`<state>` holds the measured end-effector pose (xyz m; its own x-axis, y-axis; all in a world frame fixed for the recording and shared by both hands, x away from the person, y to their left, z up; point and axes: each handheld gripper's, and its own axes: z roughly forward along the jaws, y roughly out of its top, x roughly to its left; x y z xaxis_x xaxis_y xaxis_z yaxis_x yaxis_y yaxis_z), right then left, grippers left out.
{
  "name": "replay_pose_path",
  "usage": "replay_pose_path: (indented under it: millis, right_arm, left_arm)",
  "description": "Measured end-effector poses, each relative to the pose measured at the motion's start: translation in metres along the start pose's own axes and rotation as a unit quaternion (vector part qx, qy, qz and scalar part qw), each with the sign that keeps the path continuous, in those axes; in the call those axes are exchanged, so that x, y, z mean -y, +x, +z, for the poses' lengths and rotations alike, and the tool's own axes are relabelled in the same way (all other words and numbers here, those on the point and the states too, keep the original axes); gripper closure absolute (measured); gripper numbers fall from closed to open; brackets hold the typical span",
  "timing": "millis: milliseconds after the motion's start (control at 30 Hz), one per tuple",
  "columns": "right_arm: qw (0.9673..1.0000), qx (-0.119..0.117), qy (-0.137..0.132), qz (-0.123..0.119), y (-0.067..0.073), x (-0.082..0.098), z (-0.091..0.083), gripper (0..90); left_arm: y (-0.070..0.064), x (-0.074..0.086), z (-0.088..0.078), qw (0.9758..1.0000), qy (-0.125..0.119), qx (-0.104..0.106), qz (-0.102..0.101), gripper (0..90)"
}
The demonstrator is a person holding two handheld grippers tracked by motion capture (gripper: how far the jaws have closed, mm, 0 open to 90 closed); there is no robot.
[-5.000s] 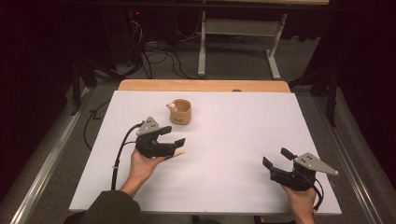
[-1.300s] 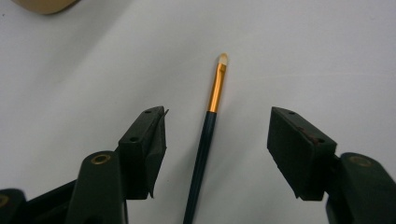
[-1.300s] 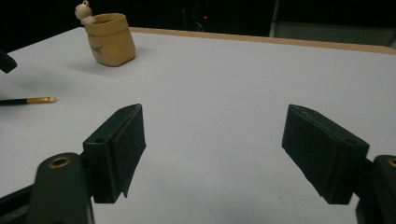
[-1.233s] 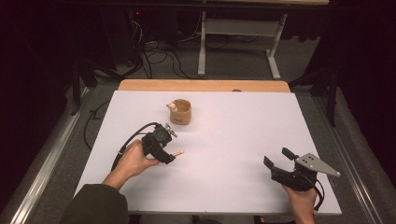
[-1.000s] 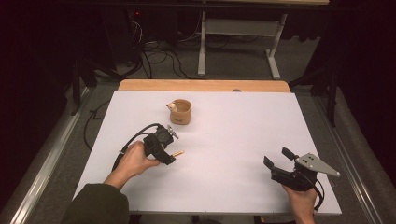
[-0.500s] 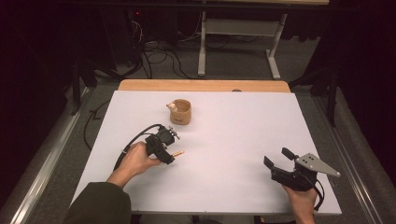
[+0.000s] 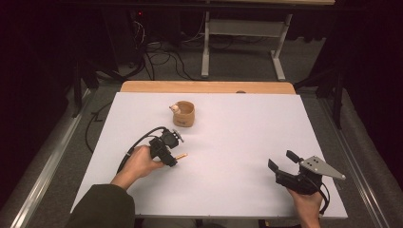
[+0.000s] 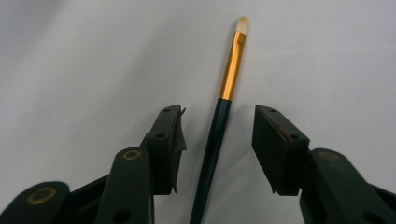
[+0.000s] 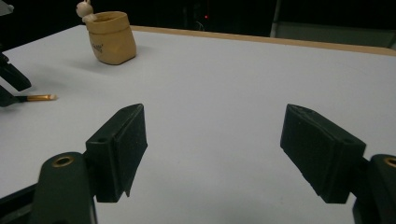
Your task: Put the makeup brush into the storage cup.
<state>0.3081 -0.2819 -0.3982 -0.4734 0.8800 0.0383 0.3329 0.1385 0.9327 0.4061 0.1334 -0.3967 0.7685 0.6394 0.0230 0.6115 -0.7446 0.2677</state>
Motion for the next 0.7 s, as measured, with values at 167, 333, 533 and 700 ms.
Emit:
replay_pose_path:
  millis: [167, 333, 533, 700]
  right_arm:
    - [1.0000, 0.000, 0.000, 0.000, 0.0001, 0.0000, -0.0001, 24.7]
    - [1.0000, 0.005, -0.002, 0.001, 0.0004, -0.0001, -0.0008, 25.0]
    - [1.0000, 0.006, -0.001, -0.001, 0.0004, 0.0000, -0.0008, 25.1]
    - [1.0000, 0.006, -0.001, -0.002, 0.0001, 0.0000, -0.0006, 25.1]
  left_arm:
    - [0.0003, -0.0004, 0.0005, 1.0000, 0.001, -0.007, 0.005, 60.1]
    - [0.0015, 0.0004, 0.0010, 0.9998, 0.006, -0.014, 0.009, 65.2]
    - [0.0017, 0.0000, 0.0026, 0.9998, 0.010, -0.011, 0.009, 67.8]
    - [0.0015, -0.0004, 0.0027, 0.9999, 0.011, -0.006, 0.011, 71.1]
